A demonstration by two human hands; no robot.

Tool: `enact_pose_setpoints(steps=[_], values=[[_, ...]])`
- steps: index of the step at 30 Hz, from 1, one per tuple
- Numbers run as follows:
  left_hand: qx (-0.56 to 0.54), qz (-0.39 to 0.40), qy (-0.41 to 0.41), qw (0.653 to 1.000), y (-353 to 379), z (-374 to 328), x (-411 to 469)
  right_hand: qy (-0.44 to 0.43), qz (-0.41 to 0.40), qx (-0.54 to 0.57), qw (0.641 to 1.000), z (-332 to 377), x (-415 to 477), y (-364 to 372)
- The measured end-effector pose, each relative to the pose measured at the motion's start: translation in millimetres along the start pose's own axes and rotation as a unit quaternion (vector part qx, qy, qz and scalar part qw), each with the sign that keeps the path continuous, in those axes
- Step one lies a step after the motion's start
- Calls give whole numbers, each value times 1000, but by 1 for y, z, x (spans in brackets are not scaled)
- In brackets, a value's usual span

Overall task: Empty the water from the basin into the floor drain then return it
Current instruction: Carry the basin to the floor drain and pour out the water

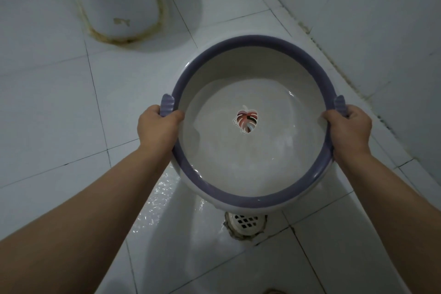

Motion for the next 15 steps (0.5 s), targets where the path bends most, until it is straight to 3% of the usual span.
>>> enact_pose_setpoints(steps=[15], values=[[13, -5, -1, 1000, -1, 1, -1, -7, -1, -8, 1000, 0, -2, -1]])
Point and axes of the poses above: each hand's wrist, its own x-axis towards the middle knuckle, its own y-axis out of the palm, z = x × y, the point moved 2 cm from there along x, towards the middle knuckle, and after that the axes turned 15 degrees about y, right-handed, at the moved point
